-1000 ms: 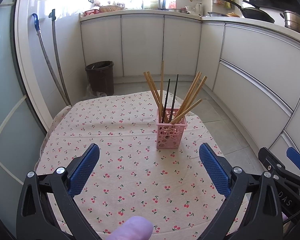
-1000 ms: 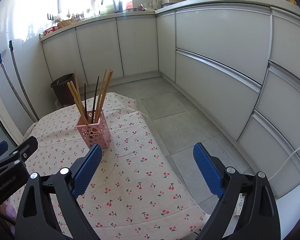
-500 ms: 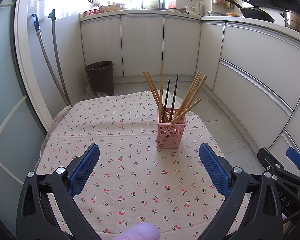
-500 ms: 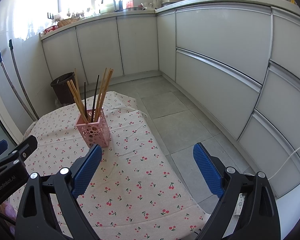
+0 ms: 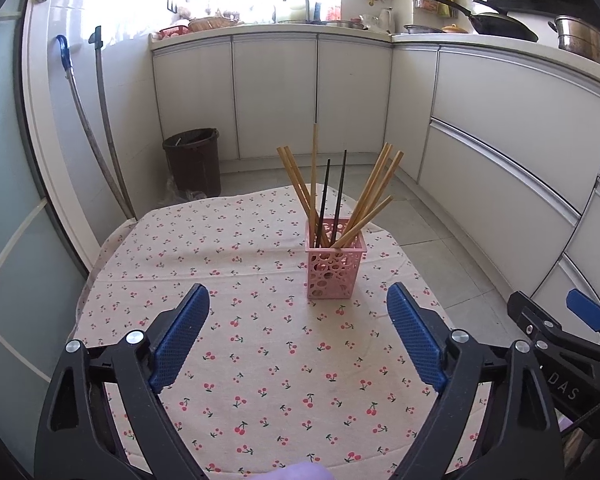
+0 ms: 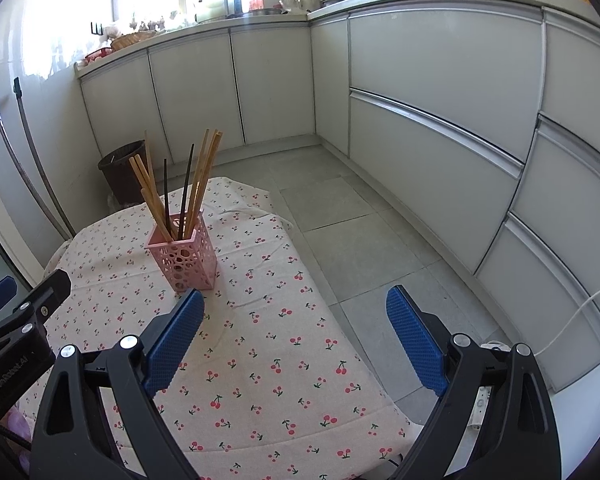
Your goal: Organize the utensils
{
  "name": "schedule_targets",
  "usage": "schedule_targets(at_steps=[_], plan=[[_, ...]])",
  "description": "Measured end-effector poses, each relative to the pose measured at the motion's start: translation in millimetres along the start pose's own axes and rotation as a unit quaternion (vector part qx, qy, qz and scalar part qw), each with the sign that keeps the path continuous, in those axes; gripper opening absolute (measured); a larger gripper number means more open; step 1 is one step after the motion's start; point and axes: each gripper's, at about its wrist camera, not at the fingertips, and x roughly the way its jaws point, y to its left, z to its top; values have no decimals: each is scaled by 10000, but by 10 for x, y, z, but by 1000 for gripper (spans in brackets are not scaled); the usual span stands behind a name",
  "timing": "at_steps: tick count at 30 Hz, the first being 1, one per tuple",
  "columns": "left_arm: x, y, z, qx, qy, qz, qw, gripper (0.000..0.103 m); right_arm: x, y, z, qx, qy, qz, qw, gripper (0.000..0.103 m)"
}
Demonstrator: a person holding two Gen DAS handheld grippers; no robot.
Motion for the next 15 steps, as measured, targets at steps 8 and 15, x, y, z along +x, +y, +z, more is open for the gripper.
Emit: schedule_targets(at_steps=[8,15], plan=[[28,-19,-3,0,115,-68,9999,95,5,-5,2,-6,7,-9,10000,90],[49,-23,1,-20,207,50,9998,96,7,-19,15,17,-12,-5,10000,90]])
